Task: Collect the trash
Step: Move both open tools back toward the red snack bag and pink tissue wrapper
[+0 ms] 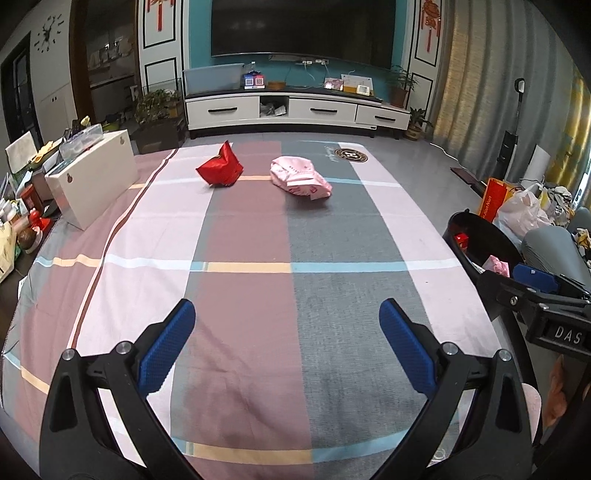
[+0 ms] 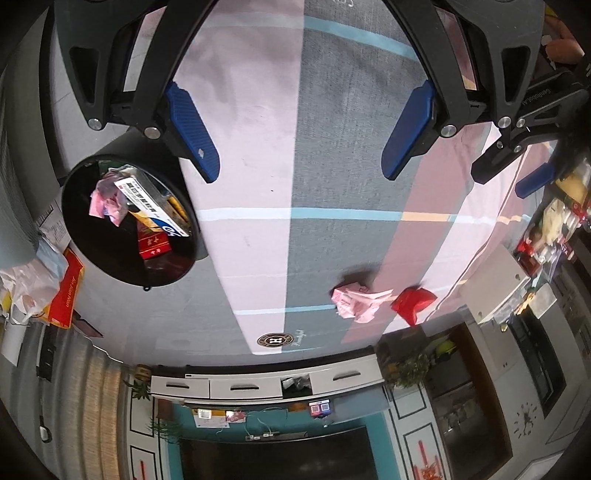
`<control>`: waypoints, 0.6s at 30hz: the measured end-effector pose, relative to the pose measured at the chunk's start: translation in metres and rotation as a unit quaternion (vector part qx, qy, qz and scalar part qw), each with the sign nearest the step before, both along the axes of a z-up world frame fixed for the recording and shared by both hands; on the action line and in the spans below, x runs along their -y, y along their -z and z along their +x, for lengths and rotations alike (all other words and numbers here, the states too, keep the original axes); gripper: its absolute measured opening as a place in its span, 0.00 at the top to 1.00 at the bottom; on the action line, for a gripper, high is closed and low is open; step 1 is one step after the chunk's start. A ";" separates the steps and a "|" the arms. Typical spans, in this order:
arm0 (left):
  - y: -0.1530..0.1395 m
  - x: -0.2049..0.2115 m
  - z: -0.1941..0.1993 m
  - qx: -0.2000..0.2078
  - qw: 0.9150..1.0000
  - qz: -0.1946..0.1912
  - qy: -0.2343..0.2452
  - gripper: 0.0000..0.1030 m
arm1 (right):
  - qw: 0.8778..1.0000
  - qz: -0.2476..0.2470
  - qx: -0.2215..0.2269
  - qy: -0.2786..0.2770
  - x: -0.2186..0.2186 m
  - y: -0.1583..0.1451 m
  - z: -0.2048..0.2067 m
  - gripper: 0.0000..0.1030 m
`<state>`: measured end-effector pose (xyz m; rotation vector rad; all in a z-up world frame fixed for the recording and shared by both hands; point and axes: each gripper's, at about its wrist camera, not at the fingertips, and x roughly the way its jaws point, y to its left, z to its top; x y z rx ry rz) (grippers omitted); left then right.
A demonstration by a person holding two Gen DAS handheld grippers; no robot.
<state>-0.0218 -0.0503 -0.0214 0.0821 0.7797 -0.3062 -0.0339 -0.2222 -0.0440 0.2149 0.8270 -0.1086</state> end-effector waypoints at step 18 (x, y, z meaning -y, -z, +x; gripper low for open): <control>0.019 -0.037 0.061 -0.014 0.998 0.013 -0.054 0.03 | 0.999 0.000 -0.012 -0.049 -0.041 0.021 0.091 0.15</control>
